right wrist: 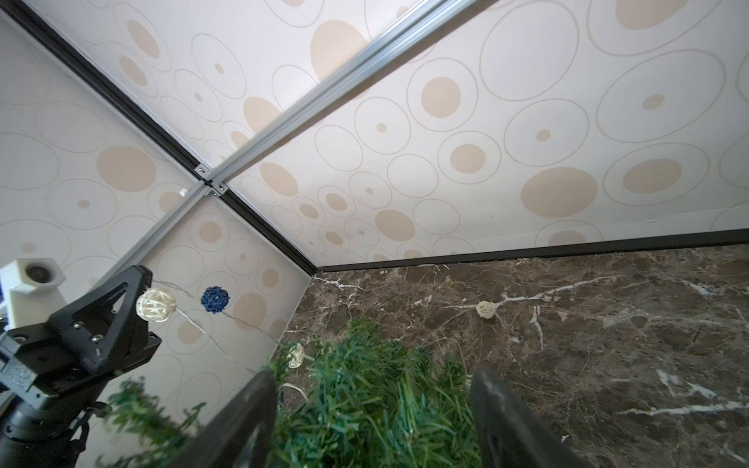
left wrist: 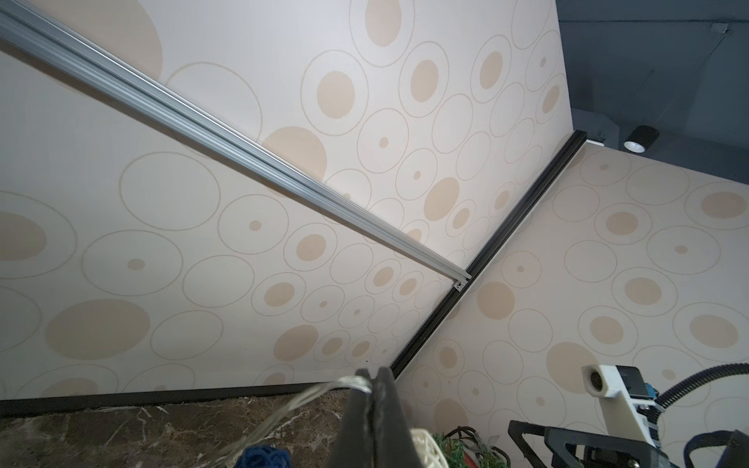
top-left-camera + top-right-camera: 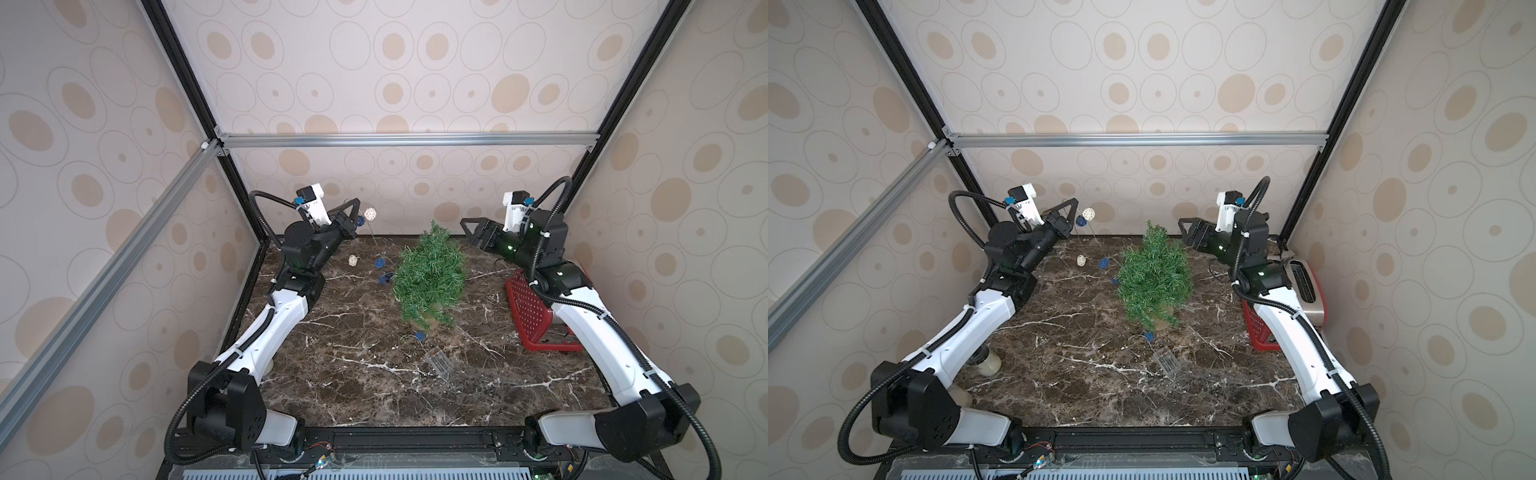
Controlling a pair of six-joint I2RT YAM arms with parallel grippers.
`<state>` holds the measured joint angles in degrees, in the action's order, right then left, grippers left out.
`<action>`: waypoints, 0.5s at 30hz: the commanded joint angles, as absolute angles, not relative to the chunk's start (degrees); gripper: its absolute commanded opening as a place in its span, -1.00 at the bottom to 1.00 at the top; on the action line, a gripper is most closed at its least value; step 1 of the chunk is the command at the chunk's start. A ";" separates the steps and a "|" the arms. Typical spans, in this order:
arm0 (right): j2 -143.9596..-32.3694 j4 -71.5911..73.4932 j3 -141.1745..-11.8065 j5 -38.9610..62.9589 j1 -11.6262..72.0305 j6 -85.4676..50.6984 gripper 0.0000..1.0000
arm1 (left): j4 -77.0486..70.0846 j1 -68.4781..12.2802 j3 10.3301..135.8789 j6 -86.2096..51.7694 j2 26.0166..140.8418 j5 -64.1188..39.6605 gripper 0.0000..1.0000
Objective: Remove string lights from the small christmas tree
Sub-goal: Remove the light string from the Christmas tree.
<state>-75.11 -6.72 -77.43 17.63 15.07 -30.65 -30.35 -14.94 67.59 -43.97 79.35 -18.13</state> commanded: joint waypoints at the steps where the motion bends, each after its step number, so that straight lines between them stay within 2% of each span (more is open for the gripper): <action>1: -72.31 -4.87 -76.70 21.18 17.44 -29.70 0.54 | -26.99 -14.97 66.56 -40.81 75.32 -15.64 -1.00; 8: -73.58 -14.37 -82.55 16.92 32.93 -18.25 0.54 | -24.44 -14.96 65.13 -40.86 71.20 -16.07 -1.00; 12: -78.39 -20.90 -88.63 8.40 42.58 -9.32 0.55 | -24.35 -15.02 65.17 -41.86 71.09 -17.05 -1.00; 15: -81.36 -21.93 -91.02 4.64 45.35 -7.15 0.55 | -23.81 -14.97 65.86 -42.20 71.66 -17.46 -1.00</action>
<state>-79.22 -17.67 -89.10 10.55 43.64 -13.26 -24.12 -14.94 65.04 -42.04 71.83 -16.60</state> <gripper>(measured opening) 0.773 0.048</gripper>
